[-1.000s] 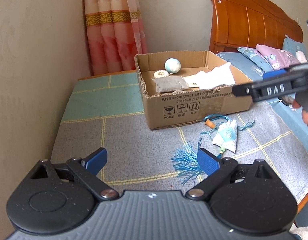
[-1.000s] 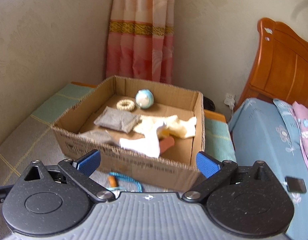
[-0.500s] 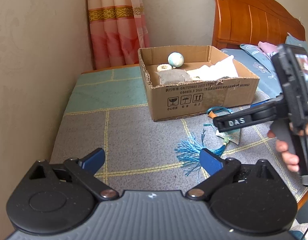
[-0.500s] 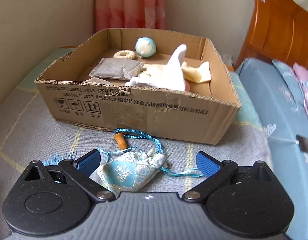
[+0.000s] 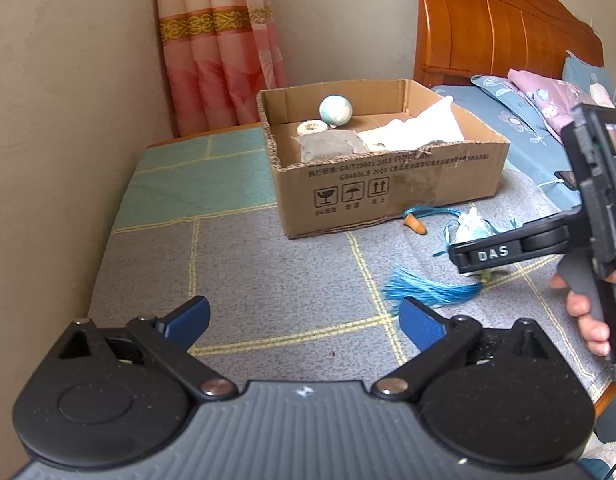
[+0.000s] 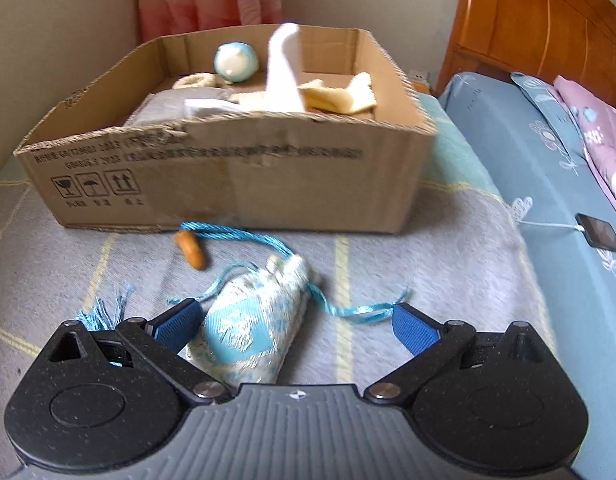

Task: Organize soft objects
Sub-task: 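Move the right gripper to the light-blue sachet while the left gripper approaches the orange bead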

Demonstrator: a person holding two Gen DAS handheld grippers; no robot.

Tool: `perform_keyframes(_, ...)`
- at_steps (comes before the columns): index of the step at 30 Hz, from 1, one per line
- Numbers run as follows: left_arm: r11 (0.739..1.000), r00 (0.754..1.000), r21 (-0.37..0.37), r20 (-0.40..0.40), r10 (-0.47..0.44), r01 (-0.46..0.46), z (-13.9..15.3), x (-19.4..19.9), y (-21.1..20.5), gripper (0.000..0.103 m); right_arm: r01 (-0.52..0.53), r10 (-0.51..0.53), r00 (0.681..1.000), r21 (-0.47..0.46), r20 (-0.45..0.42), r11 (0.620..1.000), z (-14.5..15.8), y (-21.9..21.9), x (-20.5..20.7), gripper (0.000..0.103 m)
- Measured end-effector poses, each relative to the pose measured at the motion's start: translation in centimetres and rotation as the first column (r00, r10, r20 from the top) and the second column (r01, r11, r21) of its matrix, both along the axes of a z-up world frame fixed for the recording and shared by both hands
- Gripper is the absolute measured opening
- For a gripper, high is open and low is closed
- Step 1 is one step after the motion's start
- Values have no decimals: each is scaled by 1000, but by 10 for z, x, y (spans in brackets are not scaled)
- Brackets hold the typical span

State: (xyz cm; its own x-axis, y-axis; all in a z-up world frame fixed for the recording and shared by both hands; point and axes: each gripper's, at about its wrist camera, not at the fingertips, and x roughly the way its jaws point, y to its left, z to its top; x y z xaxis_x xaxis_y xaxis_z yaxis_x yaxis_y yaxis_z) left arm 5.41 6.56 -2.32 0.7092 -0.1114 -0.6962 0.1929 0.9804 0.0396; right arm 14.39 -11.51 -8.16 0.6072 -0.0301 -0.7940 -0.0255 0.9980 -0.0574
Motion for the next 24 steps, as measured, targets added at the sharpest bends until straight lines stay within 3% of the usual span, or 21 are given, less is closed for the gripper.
perform_keyframes(8, 999, 999, 5, -18, -39, 39, -5, 9, -17, 100, -16, 17, 1000, -30, 24, 999, 0, -26, -15, 103)
perform_keyframes(24, 985, 989, 83, -5, -150, 150, -31, 56, -74, 100, -197, 196, 980, 15, 38, 980, -1, -62, -34, 103)
